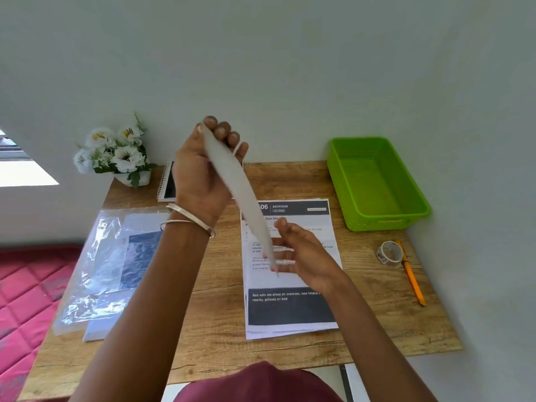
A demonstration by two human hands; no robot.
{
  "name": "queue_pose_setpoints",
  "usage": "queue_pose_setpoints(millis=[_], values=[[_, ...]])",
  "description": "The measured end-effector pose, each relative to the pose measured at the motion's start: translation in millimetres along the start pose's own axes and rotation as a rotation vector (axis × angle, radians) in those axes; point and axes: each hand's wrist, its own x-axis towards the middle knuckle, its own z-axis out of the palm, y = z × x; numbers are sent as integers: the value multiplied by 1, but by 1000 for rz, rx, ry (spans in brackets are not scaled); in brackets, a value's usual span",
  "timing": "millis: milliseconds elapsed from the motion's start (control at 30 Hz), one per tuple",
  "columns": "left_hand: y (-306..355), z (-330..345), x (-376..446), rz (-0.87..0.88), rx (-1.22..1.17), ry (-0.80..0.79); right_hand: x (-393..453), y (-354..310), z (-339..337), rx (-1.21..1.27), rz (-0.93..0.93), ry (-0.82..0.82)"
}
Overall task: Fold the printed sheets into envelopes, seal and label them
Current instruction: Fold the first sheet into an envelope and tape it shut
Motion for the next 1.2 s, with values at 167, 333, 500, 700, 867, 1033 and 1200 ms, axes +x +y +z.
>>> queue_pose_setpoints(millis=[167, 333, 500, 700, 867, 1033, 1200], values=[[12, -41, -11, 1, -124, -72, 6, 4, -5, 288, -48, 179], [1, -86, -32, -96, 167, 331, 4, -3, -43, 304, -210, 447], [-29, -110, -59, -302, 754, 551, 5, -1, -68, 145, -318, 617], [-51, -135, -65, -351, 1147, 504, 18, 22, -77, -76, -311, 702], [-65, -146, -62, -286, 1383, 662, 22, 36, -76, -376, -343, 751], [-74, -153, -63, -128, 1710, 618, 27, 46, -71, -659, -393, 711], [-92, -148, -76, 18, 2359, 155, 32, 54, -61, -1004, -387, 778]])
